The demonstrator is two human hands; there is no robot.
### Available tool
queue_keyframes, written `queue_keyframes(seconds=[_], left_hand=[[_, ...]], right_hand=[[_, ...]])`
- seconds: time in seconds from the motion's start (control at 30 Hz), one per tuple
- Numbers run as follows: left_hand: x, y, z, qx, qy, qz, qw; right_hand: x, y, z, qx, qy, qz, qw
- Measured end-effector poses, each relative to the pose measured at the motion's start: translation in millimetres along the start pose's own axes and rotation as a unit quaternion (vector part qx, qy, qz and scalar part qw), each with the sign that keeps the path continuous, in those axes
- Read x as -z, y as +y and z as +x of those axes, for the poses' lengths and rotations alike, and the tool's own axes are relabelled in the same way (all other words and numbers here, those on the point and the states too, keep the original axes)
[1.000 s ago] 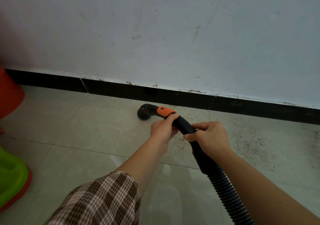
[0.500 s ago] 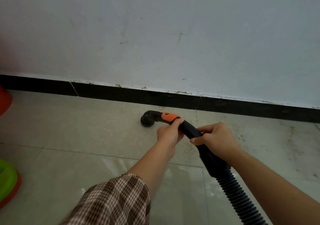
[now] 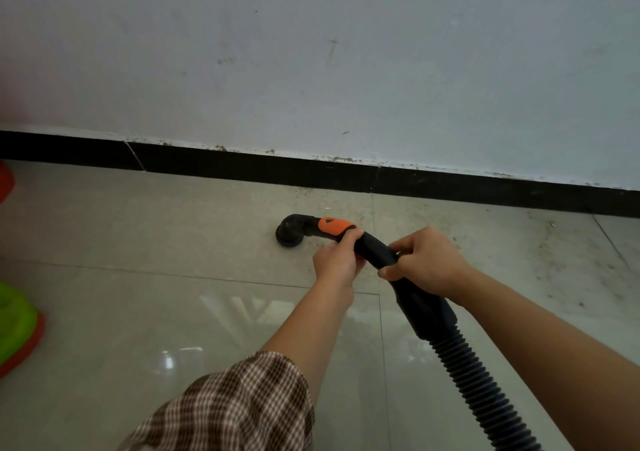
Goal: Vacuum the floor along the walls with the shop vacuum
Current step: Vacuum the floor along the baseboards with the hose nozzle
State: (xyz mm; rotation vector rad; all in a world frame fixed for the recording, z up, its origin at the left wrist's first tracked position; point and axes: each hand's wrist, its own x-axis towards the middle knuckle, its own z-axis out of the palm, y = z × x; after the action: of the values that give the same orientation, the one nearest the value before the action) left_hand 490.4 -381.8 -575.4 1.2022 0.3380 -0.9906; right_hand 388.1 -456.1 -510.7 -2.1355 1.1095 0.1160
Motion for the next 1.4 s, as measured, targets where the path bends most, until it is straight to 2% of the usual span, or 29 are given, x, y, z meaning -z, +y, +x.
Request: queue_keyframes(seconds=[0.3,0.5,0.8,1.23,1.4], left_hand=[[-5,-24,-43,0.012,0.024,-0.059,0.998],[-12,-37,-68,0.027,0.03,-0.078,0.996],[-10,-52,-82,0.034,0.021,-0.053,0.998],[-31,-78,-101,0.071,-0.052,-0.012,0.996],[-36,-84,-106,0.072,-0.076,0.003,0.994]], right_hand=[[19,6,-27,0.011,-0.072,-0.078,0.994],[31,16,-47,0.013,-0.082,-0.11,0.99],[32,39,-63,-0.003,-0.086,-0.07,0.994],[58,65,-85,-0.043,-0.127,-0.018,0.991],[63,72,-93,-0.058,-0.116,-0.007,0.992]])
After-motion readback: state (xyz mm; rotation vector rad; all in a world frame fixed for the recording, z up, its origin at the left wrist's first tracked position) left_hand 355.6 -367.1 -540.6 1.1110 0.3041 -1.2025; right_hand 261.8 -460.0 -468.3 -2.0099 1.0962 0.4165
